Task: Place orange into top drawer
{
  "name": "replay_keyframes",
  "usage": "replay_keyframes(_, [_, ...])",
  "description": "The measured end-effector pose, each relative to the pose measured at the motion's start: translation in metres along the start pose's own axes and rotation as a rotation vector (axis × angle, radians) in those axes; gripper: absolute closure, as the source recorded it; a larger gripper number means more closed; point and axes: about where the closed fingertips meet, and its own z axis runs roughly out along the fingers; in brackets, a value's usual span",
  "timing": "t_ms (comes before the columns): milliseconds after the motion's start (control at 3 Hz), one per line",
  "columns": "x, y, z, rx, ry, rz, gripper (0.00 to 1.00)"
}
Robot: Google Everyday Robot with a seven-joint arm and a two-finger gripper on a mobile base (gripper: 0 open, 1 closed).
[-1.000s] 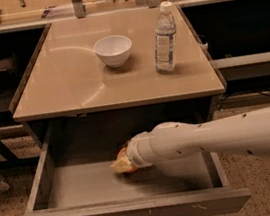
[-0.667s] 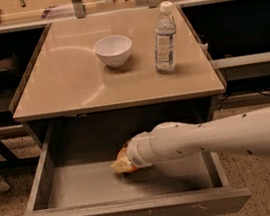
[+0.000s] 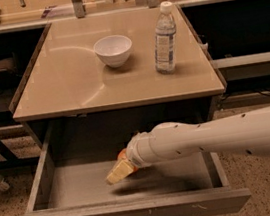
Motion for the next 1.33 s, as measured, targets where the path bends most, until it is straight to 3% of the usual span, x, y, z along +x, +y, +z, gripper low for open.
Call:
replay_keyframes(667, [-0.013,0.006,-0.009,0.014,0.010,-0.031,0.00])
replay_keyframes(1000, [-0.039,0.010,-0.049,0.050,0.020,-0.064,0.00])
replay_keyframes(1333, [-0.043,0.004,-0.108,0.123,0.082,-0.103,0.00])
